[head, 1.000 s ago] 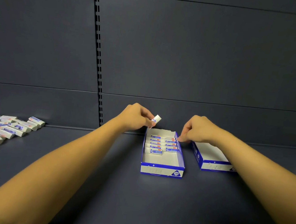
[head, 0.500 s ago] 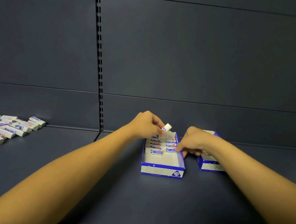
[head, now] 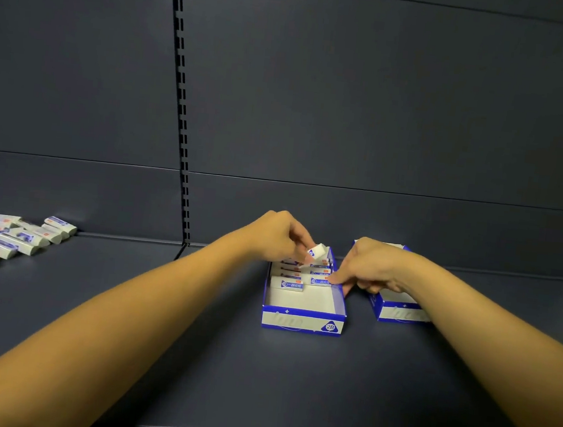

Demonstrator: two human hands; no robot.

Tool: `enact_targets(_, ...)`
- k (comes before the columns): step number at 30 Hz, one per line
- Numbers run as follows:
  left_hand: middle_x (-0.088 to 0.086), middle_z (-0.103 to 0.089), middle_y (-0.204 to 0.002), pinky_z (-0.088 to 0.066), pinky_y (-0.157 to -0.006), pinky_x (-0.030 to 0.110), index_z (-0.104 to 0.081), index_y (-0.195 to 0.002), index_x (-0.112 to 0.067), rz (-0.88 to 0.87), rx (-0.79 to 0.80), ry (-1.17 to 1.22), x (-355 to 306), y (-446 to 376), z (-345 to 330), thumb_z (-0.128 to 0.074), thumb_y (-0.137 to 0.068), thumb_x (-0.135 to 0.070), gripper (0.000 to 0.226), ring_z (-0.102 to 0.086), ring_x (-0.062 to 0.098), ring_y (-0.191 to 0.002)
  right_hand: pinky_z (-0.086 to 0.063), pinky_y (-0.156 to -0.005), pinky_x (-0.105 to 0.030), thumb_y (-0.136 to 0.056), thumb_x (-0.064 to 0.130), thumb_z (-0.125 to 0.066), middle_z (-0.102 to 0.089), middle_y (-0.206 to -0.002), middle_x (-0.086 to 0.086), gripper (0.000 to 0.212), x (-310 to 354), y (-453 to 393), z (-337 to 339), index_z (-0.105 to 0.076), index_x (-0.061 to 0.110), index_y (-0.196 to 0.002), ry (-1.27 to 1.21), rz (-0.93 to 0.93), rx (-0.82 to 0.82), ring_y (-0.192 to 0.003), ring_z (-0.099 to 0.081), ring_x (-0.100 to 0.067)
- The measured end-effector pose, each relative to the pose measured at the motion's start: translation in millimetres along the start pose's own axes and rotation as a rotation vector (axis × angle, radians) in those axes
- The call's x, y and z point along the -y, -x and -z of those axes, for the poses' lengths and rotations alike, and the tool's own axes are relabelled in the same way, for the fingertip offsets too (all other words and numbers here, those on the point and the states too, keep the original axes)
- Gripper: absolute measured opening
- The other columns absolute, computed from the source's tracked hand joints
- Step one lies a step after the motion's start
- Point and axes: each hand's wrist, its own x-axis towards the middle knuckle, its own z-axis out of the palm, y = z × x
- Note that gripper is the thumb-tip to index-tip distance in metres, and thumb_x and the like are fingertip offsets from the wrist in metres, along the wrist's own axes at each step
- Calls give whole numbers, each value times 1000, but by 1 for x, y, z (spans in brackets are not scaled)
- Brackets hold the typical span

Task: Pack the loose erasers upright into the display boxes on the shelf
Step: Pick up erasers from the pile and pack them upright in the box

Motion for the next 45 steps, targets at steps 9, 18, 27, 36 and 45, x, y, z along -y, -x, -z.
enact_targets(9, -2, -78, -83, -61, -79, 33, -77, -109, -24, -107, 215, -98, -11, -6, 11, -75, -89, -20, 20, -74, 14, -83, -29, -44, -23, -88, 21, -76, -74, -71, -8, 30, -3, -2, 0, -70, -5, -103, -30, 7, 20, -47, -36, -11)
enact_targets(18, -6, -77, -100, -58, -79, 24, -80, -101, -23, -219, 321, -277, -21, -6, -6, -70, -92, -13, 17, -71, 10, -93, -27, -42, -23, -88, 17, -76, -74, -71, -11, 29, -2, -1, 1, -70, -8, -103, -54, 5, 47, -46, -32, -12)
enact_targets(27, -8, -72, -81, -51, -66, 20, -79, -89, -18, -38, 256, -311, -29, -11, -21, -82, -79, -45, 28, -69, 12, -81, -29, -43, -24, -88, 18, -75, -74, -73, -11, 31, -4, -4, 0, -71, -8, -103, -38, 19, 33, -48, -33, -13)
enact_targets(36, 3, -76, -94, -59, -78, 28, -78, -98, -12, 63, 273, -353, -36, -6, -29, -87, -74, -42, 40, -71, 17, -83, -28, -44, -24, -89, 18, -74, -71, -65, -9, 25, -3, -3, 0, -71, -6, -96, -19, 28, 25, -46, -32, -14)
enact_targets(45, 5, -76, -92, -47, -69, 18, -78, -87, -11, -112, 179, -429, -30, 12, -30, -85, -78, -28, 21, -63, 14, -78, -27, -43, -24, -89, 18, -74, -74, -69, -9, 21, -3, -3, 0, -70, -2, -93, -12, 31, 26, -45, -32, -14)
